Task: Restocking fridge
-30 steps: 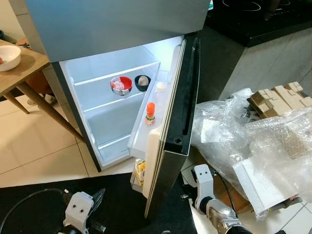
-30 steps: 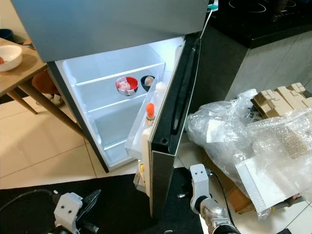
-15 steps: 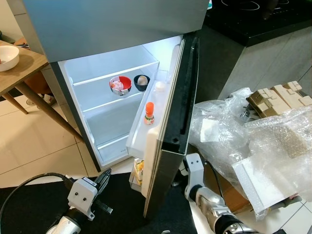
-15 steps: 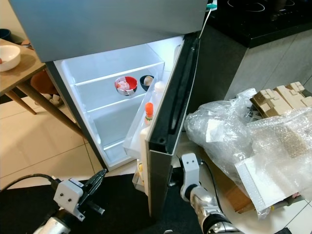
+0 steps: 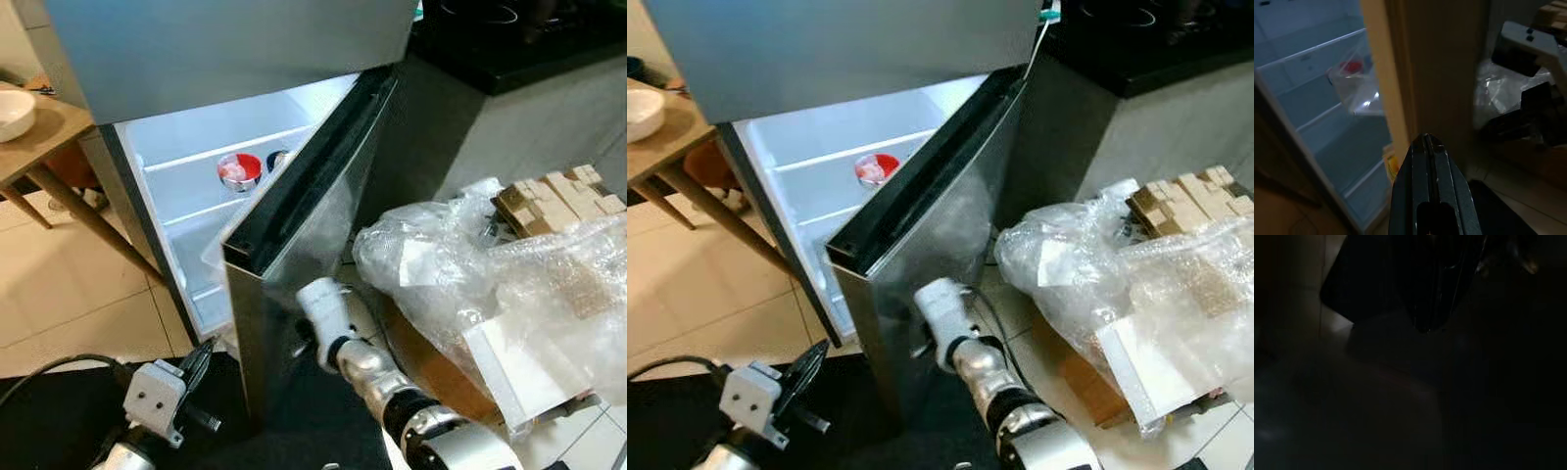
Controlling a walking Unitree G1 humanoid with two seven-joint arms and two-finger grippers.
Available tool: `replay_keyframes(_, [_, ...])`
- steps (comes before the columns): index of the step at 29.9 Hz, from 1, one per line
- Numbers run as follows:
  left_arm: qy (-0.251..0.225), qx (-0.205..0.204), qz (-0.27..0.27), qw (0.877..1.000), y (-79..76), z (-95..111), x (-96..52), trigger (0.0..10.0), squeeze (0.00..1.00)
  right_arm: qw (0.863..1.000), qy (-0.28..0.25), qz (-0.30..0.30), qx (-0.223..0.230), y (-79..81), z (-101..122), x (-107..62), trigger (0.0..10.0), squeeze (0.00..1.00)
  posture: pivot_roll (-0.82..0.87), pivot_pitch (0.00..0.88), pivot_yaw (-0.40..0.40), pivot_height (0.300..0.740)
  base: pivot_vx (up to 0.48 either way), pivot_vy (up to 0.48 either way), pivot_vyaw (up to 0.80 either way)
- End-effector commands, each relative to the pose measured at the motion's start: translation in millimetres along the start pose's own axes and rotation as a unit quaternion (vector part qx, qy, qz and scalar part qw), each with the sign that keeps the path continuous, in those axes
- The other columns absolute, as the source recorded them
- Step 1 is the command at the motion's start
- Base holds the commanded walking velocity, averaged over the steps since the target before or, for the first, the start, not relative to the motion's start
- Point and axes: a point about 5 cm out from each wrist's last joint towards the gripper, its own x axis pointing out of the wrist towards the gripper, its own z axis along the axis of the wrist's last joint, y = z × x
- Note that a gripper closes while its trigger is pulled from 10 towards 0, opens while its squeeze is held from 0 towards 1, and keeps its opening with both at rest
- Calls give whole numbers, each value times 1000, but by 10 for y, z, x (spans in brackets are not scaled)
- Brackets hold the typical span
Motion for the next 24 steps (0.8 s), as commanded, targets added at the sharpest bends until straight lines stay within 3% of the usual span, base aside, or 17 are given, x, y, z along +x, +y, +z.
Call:
replay_keyframes(1, [5, -6, -2, 1000, -69, -5, -9, 10000, 0, 988, -96, 97, 75, 629, 516, 212, 3843, 0, -38, 124, -94, 740, 0, 0, 0])
replay_keyframes(2, [6, -6, -2, 1000, -77, -5, -8, 10000, 0, 978, -129, 120, 109, 702, 645, 220, 3961, 0, -34, 127, -100, 740, 0, 0, 0])
replay_keyframes(4, [8, -7, 4, 1000, -79, -1, -9, 10000, 0, 970, -153, 125, 139, 683, 710, 213, 3686, 0, -34, 129, -103, 740, 0, 0, 0])
replay_keyframes(5, [9, -8, 5, 1000, -79, 2, -9, 10000, 0, 971, -153, 120, 142, 653, 696, 209, 3686, 0, -36, 130, -103, 740, 0, 0, 0])
replay_keyframes(6, [9, -8, 5, 1000, -81, 3, -10, 10000, 0, 974, -144, 108, 139, 586, 623, 195, 4471, 0, -37, 131, -102, 740, 0, 0, 0])
replay_keyframes(8, [10, -8, 5, 1000, -83, 0, -10, 10000, 0, 978, -131, 96, 132, 517, 533, 177, 4471, 0, -37, 131, -102, 740, 0, 0, 0])
replay_keyframes(9, [12, -8, 6, 1000, -85, -4, -12, 10000, 0, 983, -112, 81, 122, 446, 427, 155, 6627, 0, -44, 133, -97, 740, 0, 0, 0])
replay_keyframes(10, [19, -7, 8, 1000, -80, -24, -15, 10000, 0, 988, -91, 62, 111, 354, 299, 122, 10000, 0, -50, 132, -93, 740, 0, 0, 0])
replay_keyframes(11, [19, -7, 8, 1000, -80, -24, -15, 10000, 0, 988, -91, 62, 111, 354, 299, 122, 10000, 0, -50, 132, -93, 740, 0, 0, 0])
replay_keyframes(13, [52, 1, 13, 999, -71, -133, -4, 10000, 0, 995, -14, -11, 98, 22, -165, -57, 10000, 0, -54, 132, -89, 740, 0, 0, 0])
replay_keyframes(14, [52, 1, 13, 999, -71, -133, -4, 10000, 0, 995, -14, -11, 98, 22, -165, -57, 10000, 0, -54, 132, -89, 740, 0, 0, 0])
replay_keyframes(16, [74, 0, 3, 997, -89, -210, 16, 10000, 0, 993, 50, -65, 86, -191, -516, -244, 10000, 0, -58, 132, -86, 740, 0, 0, 0])
replay_keyframes(17, [74, 0, 3, 997, -89, -210, 16, 10000, 0, 993, 50, -65, 86, -191, -516, -244, 10000, 0, -58, 132, -86, 740, 0, 0, 0])
replay_keyframes(18, [84, 3, -18, 996, -127, -254, 108, 10000, 0, 986, 99, -109, 77, -364, -868, -494, 10000, 0, -64, 135, -80, 740, 0, 0, 0])
replay_keyframes(19, [84, 3, -18, 996, -127, -254, 108, 10000, 0, 986, 99, -109, 77, -364, -868, -494, 10000, 0, -64, 135, -80, 740, 0, 0, 0])
replay_keyframes(21, [80, 7, -37, 996, -157, -252, 243, 10000, 0, 981, 110, -136, 85, -462, -1072, -685, 10000, 0, -66, 135, -76, 740, 0, 0, 0])
replay_keyframes(24, [63, 2, -54, 997, -197, -205, 424, 10000, 0, 978, 75, -155, 121, -507, -1101, -761, 10000, 0, -71, 136, -69, 740, 0, 0, 0])
